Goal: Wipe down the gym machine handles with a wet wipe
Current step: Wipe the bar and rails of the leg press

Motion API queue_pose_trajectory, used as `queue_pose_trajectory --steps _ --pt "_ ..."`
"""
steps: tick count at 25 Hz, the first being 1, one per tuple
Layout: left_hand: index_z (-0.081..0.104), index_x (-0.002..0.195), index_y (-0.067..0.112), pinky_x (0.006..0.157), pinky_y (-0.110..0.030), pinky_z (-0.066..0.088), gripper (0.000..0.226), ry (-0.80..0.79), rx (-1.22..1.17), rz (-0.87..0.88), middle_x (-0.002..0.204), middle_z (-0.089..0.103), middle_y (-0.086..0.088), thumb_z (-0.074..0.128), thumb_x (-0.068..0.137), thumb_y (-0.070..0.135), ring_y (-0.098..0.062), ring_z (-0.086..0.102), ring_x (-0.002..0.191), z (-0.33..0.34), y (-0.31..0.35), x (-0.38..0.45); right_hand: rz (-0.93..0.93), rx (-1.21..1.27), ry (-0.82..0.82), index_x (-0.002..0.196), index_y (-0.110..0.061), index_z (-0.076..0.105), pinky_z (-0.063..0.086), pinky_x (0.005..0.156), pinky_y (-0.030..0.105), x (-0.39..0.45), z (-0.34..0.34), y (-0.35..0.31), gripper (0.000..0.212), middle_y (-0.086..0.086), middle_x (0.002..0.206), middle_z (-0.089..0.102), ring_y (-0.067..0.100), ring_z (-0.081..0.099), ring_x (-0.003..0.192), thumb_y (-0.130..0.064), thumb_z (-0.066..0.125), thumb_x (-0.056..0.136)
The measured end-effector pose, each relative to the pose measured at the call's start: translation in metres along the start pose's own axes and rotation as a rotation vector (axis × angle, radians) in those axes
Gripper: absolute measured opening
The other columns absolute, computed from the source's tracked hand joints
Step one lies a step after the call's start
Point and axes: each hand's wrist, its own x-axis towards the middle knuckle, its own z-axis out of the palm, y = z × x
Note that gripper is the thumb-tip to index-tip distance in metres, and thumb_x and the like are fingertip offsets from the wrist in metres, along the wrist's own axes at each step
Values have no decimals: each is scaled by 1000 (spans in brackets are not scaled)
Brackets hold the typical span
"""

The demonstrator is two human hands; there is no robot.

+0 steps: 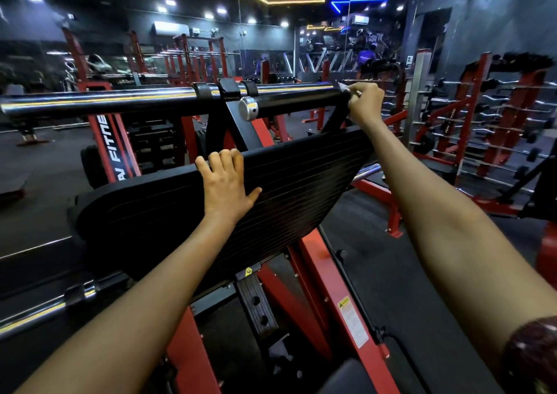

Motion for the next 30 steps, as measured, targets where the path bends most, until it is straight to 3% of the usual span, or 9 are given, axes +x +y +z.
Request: queue_pose_trajectory --steps 2,5,7,12,16,19,22,26,30 --pt "32 120 6 93 -46 40 92 -3 -1 4 105 49 -7 40 69 83 -24 48 92 1 0 0 180 55 -6 91 0 72 50 84 32 4 7 9 29 14 82 66 24 61 82 6 48 76" --pt "32 119 7 93 -46 40 96 -1 11 3 105 48 -7 38 65 87 -24 49 92 2 0 1 456 170 -30 71 -7 70 54 74 30 8 16 19 17 11 82 64 20 60 75 4 57 75" --pt "32 119 7 93 -46 41 98 -5 20 0 105 48 -7 37 64 88 -23 49 92 2 1 1 491 265 -6 55 -16 61 54 68 30 11 18 20 28 8 66 61 17 58 63 1 61 77" --pt "33 119 8 95 -46 40 98 -47 40 -11 105 47 -6 32 65 90 -23 48 93 -1 2 1 344 263 91 70 -9 71 49 61 22 -10 6 -8 21 7 61 64 10 55 56 -18 62 87" --pt "30 121 5 98 -48 37 99 -90 9 -34 107 46 -9 33 67 88 -26 47 95 -7 4 0 -83 128 1 99 1 71 42 74 17 -44 1 -71 24 20 95 69 21 62 84 1 53 82" --pt "29 123 4 100 -49 35 99 -129 -29 -49 109 45 -11 37 68 86 -28 46 98 -14 3 0 -270 97 -95 96 1 71 37 68 18 -75 16 -117 24 18 94 61 23 56 84 5 51 83" --pt "32 123 5 100 -49 35 99 -143 -43 -54 110 46 -10 40 67 85 -27 47 98 -19 2 -1 -293 131 -110 91 3 71 44 69 23 -89 19 -127 21 19 92 59 24 55 83 5 51 84" --pt "31 127 4 102 -50 32 100 -173 -47 -66 114 45 -12 40 68 85 -29 45 102 -21 3 -1 -341 153 -183 88 4 72 34 59 5 -98 14 -136 15 18 86 58 20 51 77 4 57 83" --pt "29 131 2 103 -50 31 104 -188 -67 -26 117 44 -14 40 68 84 -30 45 106 -24 -1 -3 -300 223 -108 92 3 72 35 58 3 -111 19 -148 14 19 87 62 16 52 74 1 61 83"
